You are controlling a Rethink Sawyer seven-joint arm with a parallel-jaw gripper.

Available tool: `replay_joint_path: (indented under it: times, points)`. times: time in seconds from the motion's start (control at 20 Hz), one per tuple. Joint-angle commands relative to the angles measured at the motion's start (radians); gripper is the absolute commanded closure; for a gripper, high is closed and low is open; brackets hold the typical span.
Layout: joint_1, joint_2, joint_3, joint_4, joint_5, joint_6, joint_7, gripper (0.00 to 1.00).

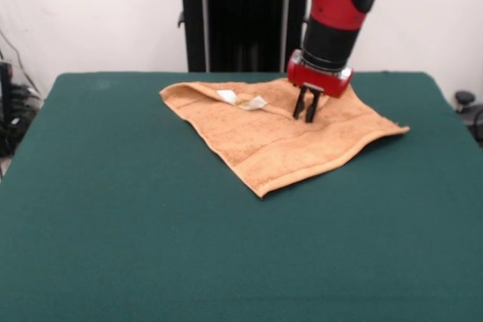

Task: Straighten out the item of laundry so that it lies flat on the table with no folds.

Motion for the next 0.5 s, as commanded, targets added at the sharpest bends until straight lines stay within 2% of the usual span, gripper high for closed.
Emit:
replay_joint_path:
  times: [0.05, 0.15, 0.25, 0.4, 0.5]
  points:
    - [-0.004, 0.069, 0.094, -0.108, 0.029, 0.040, 0.152, 1.00]
    - [0.004, 0.038, 0.086, -0.095, 0.032, 0.098, 0.146, 1.00]
    - [0.028, -0.029, 0.048, -0.077, 0.028, 0.187, 0.135, 1.00]
    - [0.093, -0.179, -0.063, -0.076, -0.007, 0.452, 0.127, 1.00]
    - [0.112, -0.233, -0.100, -0.092, -0.035, 0.581, 0.130, 1.00]
